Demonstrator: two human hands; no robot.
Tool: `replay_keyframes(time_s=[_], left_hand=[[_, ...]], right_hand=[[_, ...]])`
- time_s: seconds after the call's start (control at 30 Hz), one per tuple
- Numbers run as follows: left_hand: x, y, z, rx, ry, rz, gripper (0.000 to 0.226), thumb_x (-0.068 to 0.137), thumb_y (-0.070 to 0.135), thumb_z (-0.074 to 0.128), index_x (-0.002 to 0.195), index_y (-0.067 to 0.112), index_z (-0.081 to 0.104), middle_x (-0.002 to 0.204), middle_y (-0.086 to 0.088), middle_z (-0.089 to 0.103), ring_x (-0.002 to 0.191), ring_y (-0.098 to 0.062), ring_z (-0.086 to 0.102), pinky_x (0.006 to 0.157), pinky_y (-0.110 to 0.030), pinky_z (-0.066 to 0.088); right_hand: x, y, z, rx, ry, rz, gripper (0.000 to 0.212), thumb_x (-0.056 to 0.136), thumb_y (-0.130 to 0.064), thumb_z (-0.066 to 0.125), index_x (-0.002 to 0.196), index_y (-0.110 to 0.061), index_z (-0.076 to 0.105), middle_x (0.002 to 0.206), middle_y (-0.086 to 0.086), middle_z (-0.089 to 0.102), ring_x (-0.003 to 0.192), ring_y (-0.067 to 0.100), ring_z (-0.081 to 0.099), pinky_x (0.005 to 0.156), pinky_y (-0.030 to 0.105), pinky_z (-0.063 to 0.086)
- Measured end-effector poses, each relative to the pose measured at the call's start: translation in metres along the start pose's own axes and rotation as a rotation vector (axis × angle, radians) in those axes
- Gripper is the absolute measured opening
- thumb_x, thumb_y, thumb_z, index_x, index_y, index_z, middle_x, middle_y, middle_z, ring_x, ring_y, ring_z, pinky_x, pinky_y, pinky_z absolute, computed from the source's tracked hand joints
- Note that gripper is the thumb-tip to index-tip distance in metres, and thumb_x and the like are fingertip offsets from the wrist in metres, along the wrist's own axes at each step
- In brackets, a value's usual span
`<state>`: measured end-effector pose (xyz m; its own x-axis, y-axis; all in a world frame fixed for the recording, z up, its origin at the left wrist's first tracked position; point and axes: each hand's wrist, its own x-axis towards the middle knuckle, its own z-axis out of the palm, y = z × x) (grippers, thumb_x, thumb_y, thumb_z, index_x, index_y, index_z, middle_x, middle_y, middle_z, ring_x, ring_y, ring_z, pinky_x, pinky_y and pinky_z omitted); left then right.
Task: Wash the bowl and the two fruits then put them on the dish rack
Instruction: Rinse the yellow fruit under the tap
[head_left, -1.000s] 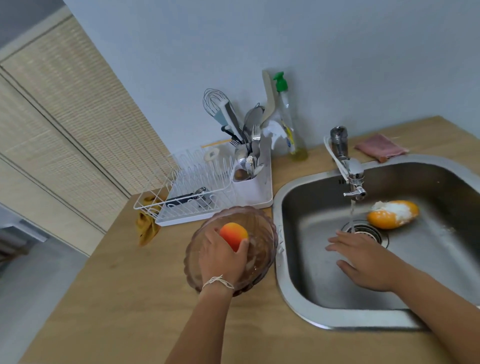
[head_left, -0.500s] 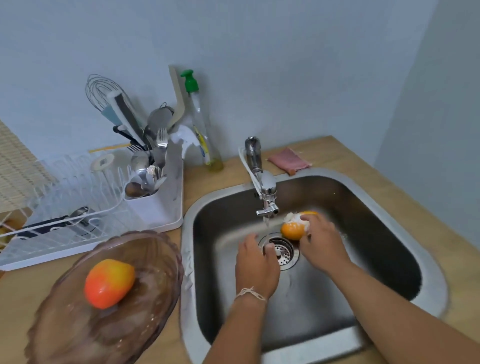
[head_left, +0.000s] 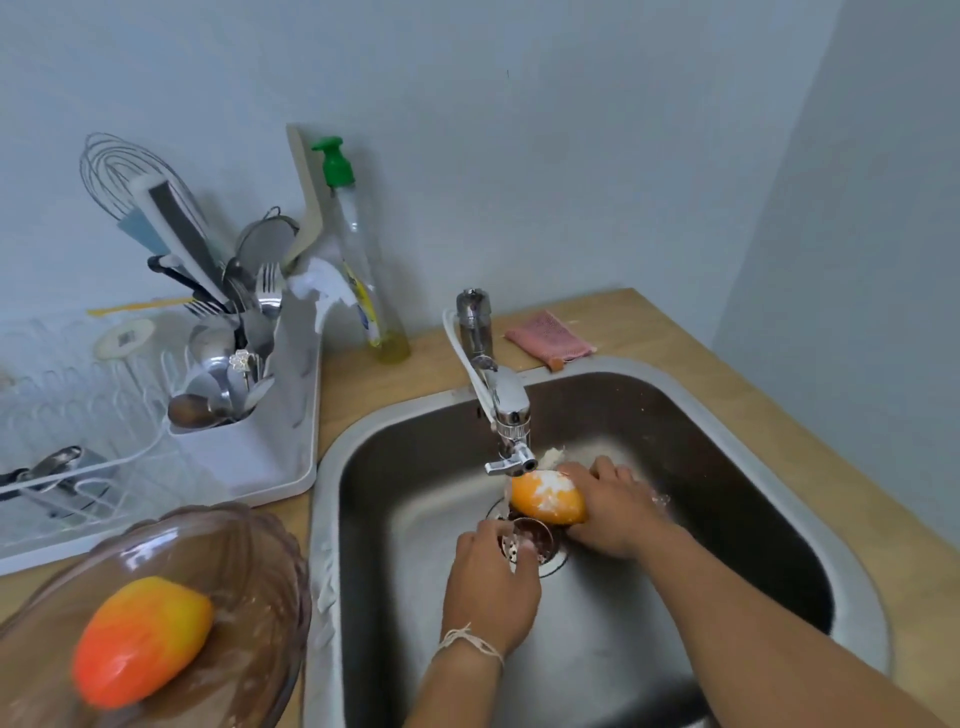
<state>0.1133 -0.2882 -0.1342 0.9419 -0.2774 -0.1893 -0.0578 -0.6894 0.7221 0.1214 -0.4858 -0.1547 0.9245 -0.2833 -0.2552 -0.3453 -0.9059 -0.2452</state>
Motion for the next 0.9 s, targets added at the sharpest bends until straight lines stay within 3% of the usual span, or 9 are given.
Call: replay_keyframes(time_s=[0.2,0.3,0.4,0.5,0.57,0.63,0.7,0.77,0.9], left_hand=[[0.006,-0.004,-0.007,-0.187,0.036,-0.266,0.053,0.098,0.041,0.049,0.142,0.013,0.040,0.138,-0.014,0.056,0.121,-0.032,0.057,0.099,-0.036,0.046],[0.007,0.000,-0.009,-0.362,0.070,-0.313,0.048,0.095,0.045,0.048,0.131,0.013,0.050,0.127,-0.014,0.061,0.111,-0.034,0.061,0.098,-0.044,0.050],[0.009,-0.002,-0.009,-0.495,0.153,-0.281,0.056,0.077,0.056,0.052,0.122,0.023,0.053,0.119,-0.007,0.063,0.105,-0.030,0.062,0.091,-0.052,0.054],[0.007,0.001,-0.010,-0.523,0.160,-0.259,0.052,0.072,0.055,0.054,0.119,0.033,0.054,0.118,-0.002,0.060,0.105,-0.027,0.061,0.088,-0.054,0.056],[0.005,0.003,-0.011,-0.545,0.156,-0.253,0.042,0.076,0.048,0.053,0.117,0.038,0.053,0.117,0.001,0.058,0.104,-0.026,0.060,0.084,-0.055,0.058],[0.003,0.005,-0.013,-0.586,0.147,-0.263,0.033,0.076,0.043,0.049,0.109,0.041,0.054,0.110,0.002,0.060,0.100,-0.025,0.061,0.082,-0.056,0.059],[0.002,0.007,-0.015,-0.626,0.146,-0.274,0.027,0.075,0.041,0.046,0.100,0.042,0.056,0.102,0.000,0.063,0.094,-0.025,0.063,0.082,-0.059,0.058],[0.001,0.009,-0.019,-0.671,0.156,-0.279,0.024,0.077,0.037,0.045,0.096,0.041,0.059,0.100,-0.003,0.064,0.092,-0.026,0.063,0.080,-0.060,0.058],[0.007,0.008,-0.025,-0.760,0.174,-0.325,0.023,0.090,0.022,0.045,0.101,0.032,0.063,0.107,-0.005,0.061,0.098,-0.026,0.060,0.077,-0.055,0.061]], right_hand=[[-0.026,-0.024,0.000,0.300,-0.229,-0.181,0.080,0.077,-0.027,0.068,0.143,-0.052,0.030,0.131,0.005,0.044,0.123,0.029,0.049,0.107,0.038,0.041],[-0.038,-0.033,0.000,0.427,-0.191,-0.195,0.078,0.073,-0.023,0.068,0.138,-0.051,0.035,0.130,0.003,0.045,0.117,0.024,0.053,0.099,0.036,0.048],[-0.050,-0.039,0.003,0.534,-0.148,-0.214,0.072,0.076,-0.018,0.074,0.136,-0.040,0.038,0.129,-0.001,0.050,0.109,0.014,0.056,0.084,0.021,0.049],[-0.062,-0.045,0.003,0.560,-0.164,-0.221,0.070,0.079,-0.032,0.076,0.136,-0.037,0.034,0.126,-0.009,0.053,0.105,0.008,0.059,0.086,0.024,0.051],[-0.065,-0.047,0.004,0.575,-0.163,-0.249,0.073,0.080,-0.042,0.075,0.139,-0.040,0.034,0.131,-0.012,0.052,0.114,0.008,0.057,0.094,0.027,0.050],[-0.067,-0.050,0.001,0.572,-0.175,-0.300,0.069,0.084,-0.043,0.073,0.139,-0.052,0.032,0.136,-0.020,0.050,0.119,0.001,0.053,0.099,0.021,0.045],[-0.070,-0.055,-0.006,0.598,-0.195,-0.346,0.061,0.087,-0.041,0.071,0.125,-0.066,0.030,0.125,-0.033,0.050,0.113,-0.009,0.053,0.092,0.011,0.042],[-0.070,-0.058,-0.009,0.613,-0.197,-0.372,0.060,0.088,-0.046,0.070,0.121,-0.072,0.026,0.126,-0.034,0.048,0.115,-0.009,0.051,0.095,0.014,0.043],[-0.060,-0.061,-0.001,0.606,-0.215,-0.342,0.075,0.089,-0.071,0.048,0.151,-0.055,0.009,0.151,-0.020,0.033,0.136,0.008,0.041,0.103,0.028,0.040]])
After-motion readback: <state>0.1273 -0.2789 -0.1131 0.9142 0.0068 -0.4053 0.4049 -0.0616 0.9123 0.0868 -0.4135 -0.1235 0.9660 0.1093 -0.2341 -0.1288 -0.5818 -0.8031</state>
